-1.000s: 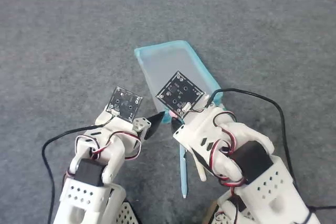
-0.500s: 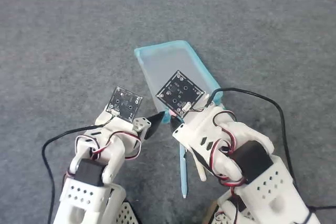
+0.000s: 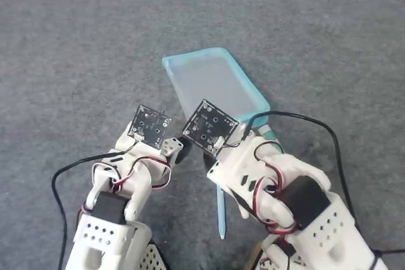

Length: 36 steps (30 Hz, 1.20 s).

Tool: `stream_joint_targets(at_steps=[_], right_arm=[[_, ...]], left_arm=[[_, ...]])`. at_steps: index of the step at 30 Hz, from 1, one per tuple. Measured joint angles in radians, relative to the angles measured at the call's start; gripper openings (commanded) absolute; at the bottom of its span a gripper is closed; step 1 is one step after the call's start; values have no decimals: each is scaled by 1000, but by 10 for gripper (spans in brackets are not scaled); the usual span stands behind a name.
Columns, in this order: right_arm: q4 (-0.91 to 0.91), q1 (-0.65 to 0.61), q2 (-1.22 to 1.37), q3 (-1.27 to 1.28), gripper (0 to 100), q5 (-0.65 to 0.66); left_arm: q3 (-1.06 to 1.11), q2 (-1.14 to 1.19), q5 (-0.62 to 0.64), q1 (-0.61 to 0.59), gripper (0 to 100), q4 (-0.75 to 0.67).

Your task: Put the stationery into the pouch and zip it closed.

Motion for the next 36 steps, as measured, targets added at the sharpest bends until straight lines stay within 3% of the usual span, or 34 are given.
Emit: stream_joint_targets(at_steps=[8, 13, 19, 27, 36], right_arm=[[2, 40, -5, 0, 6, 28], [-77, 129, 35, 0, 6, 25], [-112, 133, 178, -86, 6, -32], [-114, 132, 181, -100, 6, -44], [-95, 84, 176, -100, 6, -44]], left_arm=[[0, 0, 0, -15, 272, 9], [-66, 0, 0, 38, 273, 176], [-66, 2, 0, 51, 273, 176], [-66, 2, 0, -38, 273, 124], [-66, 2, 0, -48, 273, 120]])
